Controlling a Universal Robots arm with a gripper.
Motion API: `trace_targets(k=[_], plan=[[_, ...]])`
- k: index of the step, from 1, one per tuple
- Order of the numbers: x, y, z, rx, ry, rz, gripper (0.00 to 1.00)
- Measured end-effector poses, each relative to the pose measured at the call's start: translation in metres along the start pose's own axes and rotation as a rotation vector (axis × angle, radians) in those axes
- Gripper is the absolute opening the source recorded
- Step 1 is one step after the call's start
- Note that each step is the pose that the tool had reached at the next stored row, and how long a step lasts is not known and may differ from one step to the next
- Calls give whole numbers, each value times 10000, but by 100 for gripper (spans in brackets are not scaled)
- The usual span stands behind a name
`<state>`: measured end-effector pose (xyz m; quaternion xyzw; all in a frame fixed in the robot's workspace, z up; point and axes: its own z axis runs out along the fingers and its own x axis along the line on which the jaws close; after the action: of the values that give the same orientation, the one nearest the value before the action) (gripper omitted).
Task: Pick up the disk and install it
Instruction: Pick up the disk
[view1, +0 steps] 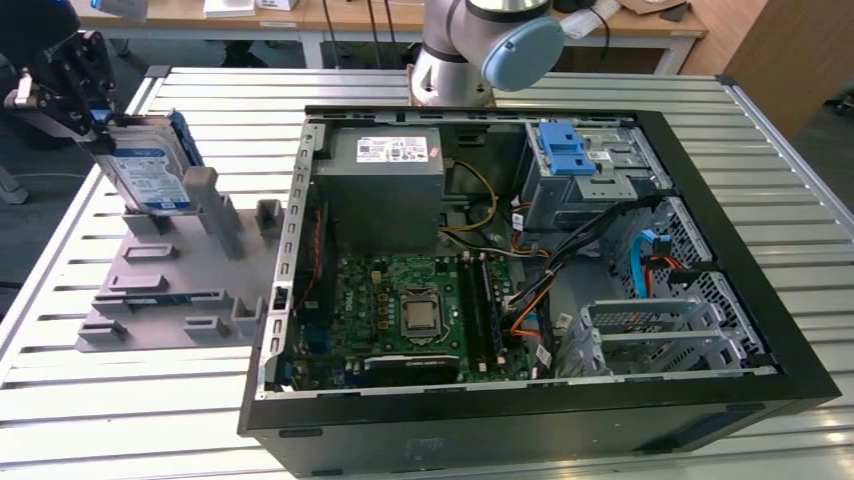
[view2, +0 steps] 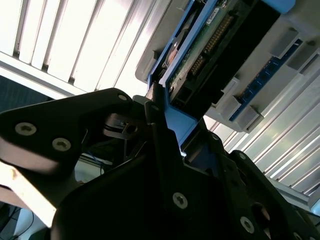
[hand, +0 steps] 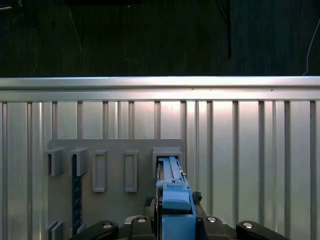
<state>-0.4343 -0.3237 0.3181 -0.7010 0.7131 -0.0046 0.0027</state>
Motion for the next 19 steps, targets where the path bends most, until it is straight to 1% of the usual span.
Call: trace_targets(k=[2,3,9,11,19], plan=[[0,0,-17,-1,-9,0,36],[0,0,-17,0,-32,0,36],[0,-1,-18,-2,-59,1,36],[0,0,-18,-2,-91,1,36],[0,0,-48,-1,-92,1,36]])
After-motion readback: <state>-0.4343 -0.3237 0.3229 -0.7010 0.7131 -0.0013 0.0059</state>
